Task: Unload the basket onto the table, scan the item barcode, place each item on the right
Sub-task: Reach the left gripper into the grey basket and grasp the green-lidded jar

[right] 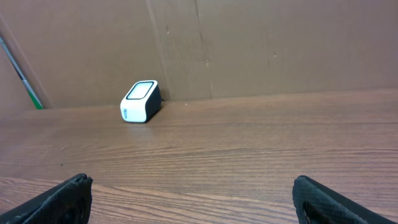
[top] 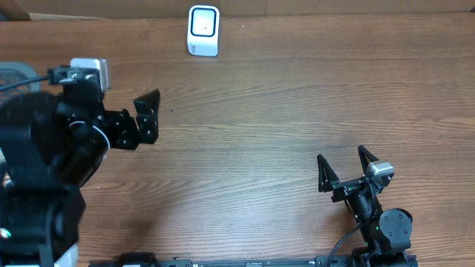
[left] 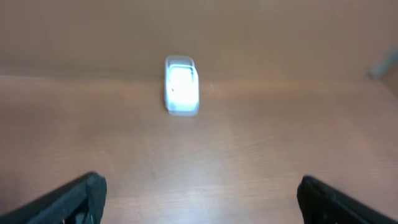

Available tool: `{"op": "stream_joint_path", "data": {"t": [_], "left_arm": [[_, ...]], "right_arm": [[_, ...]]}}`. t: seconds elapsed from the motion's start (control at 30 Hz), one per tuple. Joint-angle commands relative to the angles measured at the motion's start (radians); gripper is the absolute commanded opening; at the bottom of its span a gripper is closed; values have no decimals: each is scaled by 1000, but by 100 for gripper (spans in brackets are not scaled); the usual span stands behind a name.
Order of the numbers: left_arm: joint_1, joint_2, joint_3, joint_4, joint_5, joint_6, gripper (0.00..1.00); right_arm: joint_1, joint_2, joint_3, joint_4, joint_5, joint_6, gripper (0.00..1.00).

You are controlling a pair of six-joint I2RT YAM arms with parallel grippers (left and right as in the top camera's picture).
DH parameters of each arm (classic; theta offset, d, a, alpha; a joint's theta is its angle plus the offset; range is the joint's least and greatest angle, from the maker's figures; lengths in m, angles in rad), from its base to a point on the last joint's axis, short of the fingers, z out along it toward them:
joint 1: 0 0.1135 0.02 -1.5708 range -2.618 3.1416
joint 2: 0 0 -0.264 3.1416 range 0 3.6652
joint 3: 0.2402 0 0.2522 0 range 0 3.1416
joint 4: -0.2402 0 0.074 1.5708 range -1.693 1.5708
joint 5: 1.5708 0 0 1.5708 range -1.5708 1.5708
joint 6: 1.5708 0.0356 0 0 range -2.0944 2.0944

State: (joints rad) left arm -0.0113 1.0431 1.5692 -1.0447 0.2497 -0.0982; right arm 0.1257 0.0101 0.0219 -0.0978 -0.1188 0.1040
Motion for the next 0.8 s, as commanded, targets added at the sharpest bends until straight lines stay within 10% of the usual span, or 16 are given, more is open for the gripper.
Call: {"op": "stream_joint_path", "data": {"t": [0.0, 0.37, 0.77], "left_arm": [[5, 66, 117, -142, 130, 10, 100], [46, 177, 161, -150, 55, -54, 100], [619, 304, 354, -236, -169, -288, 100]], "right_arm": [[-3, -7, -3, 4, 10, -1, 100], [-3, -7, -3, 4, 10, -1, 100], [-3, -7, -3, 4, 10, -1, 100]]}}
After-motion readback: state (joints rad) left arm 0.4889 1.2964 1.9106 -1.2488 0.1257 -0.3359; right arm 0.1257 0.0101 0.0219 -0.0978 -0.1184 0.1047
